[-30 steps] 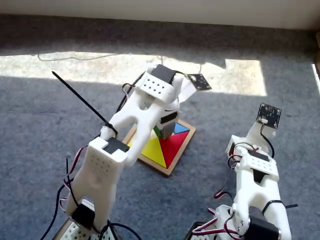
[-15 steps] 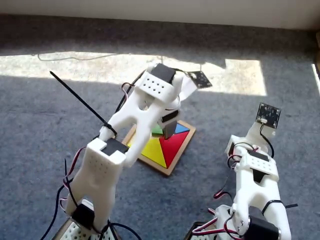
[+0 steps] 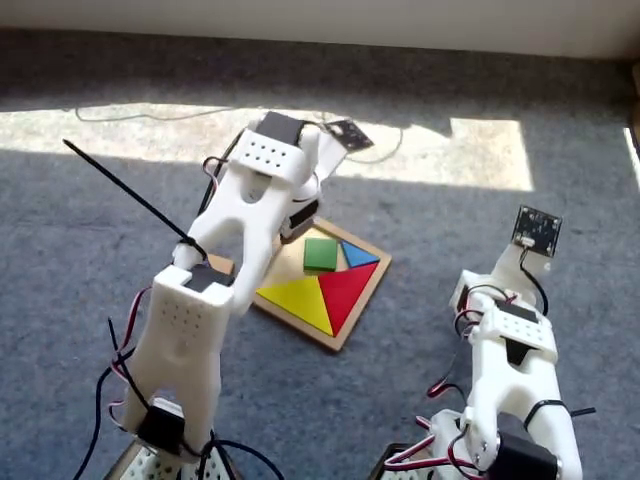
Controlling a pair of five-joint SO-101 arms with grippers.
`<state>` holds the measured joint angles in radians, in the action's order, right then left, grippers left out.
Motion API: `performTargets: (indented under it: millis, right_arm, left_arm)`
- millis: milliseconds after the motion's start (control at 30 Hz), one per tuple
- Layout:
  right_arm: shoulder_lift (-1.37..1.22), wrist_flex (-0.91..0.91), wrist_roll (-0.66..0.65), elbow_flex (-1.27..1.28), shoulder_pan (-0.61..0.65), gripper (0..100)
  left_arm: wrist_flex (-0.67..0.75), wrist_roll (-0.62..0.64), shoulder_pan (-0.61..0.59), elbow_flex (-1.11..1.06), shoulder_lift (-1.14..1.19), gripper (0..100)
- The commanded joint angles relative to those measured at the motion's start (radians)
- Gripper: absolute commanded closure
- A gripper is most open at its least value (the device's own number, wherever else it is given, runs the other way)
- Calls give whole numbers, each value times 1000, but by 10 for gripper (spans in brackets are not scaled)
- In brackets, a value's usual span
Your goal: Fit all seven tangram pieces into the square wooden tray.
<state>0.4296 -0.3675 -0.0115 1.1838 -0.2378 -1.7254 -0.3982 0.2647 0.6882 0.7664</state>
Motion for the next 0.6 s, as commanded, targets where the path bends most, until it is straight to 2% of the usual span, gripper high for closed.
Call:
performTargets:
  millis: [0, 300, 567]
  right_arm:
    - [8, 28, 11, -61, 8, 991]
    - [7, 28, 11, -61, 13, 991]
    - [7, 28, 11, -61, 12, 991]
  left_arm:
    - [37, 8, 8, 45, 41, 919]
    - [38, 110, 148, 47, 62, 917]
    - [28, 204, 177, 42, -18, 918]
